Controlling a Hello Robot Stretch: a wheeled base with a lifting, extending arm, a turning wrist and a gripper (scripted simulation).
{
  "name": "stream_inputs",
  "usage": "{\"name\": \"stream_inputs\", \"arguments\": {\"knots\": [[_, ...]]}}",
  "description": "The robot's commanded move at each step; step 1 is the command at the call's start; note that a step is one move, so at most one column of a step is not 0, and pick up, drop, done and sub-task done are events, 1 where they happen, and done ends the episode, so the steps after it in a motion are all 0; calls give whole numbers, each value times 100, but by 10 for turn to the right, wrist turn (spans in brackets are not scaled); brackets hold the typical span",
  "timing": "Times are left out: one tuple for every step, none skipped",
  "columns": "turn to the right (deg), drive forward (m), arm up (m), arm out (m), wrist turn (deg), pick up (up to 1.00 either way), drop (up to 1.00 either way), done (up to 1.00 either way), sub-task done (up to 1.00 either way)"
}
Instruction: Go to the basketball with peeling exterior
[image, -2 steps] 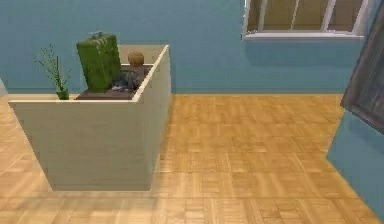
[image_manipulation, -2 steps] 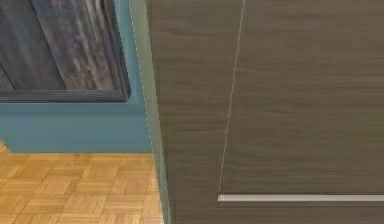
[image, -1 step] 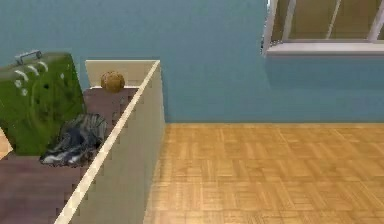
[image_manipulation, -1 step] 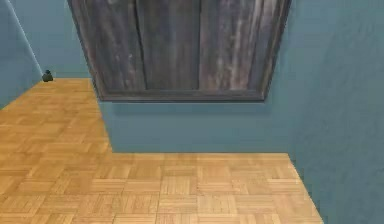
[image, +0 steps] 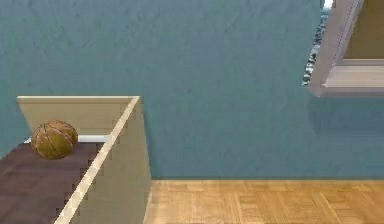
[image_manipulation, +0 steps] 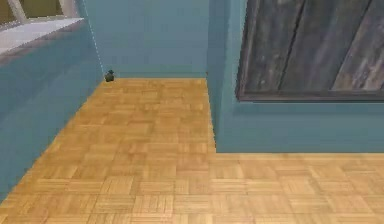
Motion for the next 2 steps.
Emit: {"name": "stream_inputs", "arguments": {"knots": [[0,45,0,0,0,0,0,0,0],[-450,0,0,0,0,0,0,0,0]]}}
